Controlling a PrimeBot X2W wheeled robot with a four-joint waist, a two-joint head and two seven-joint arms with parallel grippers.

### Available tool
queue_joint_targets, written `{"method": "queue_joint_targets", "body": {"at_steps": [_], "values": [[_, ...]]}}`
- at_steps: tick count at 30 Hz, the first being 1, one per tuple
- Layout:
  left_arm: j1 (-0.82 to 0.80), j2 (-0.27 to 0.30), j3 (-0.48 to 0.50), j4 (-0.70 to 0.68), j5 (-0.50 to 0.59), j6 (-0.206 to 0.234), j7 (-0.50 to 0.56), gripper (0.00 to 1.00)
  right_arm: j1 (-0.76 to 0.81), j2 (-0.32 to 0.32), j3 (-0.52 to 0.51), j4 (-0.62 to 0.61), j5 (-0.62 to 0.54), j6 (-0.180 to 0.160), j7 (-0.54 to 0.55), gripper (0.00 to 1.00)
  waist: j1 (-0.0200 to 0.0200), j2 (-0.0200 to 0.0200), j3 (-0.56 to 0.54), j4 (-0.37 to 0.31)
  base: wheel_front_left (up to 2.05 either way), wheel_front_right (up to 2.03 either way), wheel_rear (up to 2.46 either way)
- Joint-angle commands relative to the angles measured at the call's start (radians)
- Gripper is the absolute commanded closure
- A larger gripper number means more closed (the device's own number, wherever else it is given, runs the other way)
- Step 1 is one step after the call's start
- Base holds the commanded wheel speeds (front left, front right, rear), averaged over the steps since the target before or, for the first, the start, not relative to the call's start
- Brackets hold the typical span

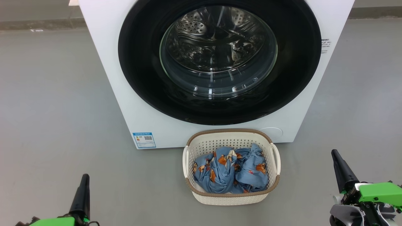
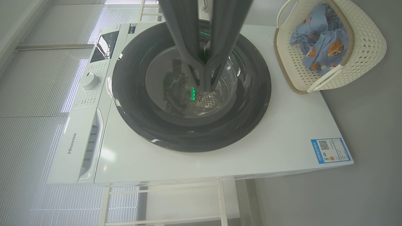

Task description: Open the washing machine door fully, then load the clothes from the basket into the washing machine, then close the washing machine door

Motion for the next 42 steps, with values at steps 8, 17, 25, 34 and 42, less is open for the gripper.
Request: {"method": "queue_joint_targets", "body": {"at_steps": [8,17,25,34,42], "values": [[-0.043,0.013,0.034,-0.029,0.014,-0.002,0.007,1.00,-0.037,-0.023,0.021,-0.030,0.009,0.006,-0.007,1.00,0.0000,0.0000,0.000,0.000,0.00,0.00,0.00],[-0.044,0.012,0.035,-0.029,0.016,-0.002,0.008,1.00,-0.037,-0.023,0.021,-0.030,0.009,0.006,-0.007,1.00,0.0000,0.0000,0.000,0.000,0.00,0.00,0.00],[-0.044,0.011,0.037,-0.029,0.017,-0.002,0.009,1.00,-0.037,-0.023,0.021,-0.030,0.009,0.006,-0.007,1.00,0.0000,0.0000,0.000,0.000,0.00,0.00,0.00],[-0.044,0.010,0.038,-0.029,0.018,-0.001,0.010,1.00,-0.037,-0.023,0.021,-0.030,0.009,0.006,-0.007,1.00,0.0000,0.0000,0.000,0.000,0.00,0.00,0.00],[-0.044,0.009,0.039,-0.029,0.019,-0.001,0.011,1.00,-0.037,-0.023,0.021,-0.030,0.009,0.006,-0.007,1.00,0.0000,0.0000,0.000,0.000,0.00,0.00,0.00]]}}
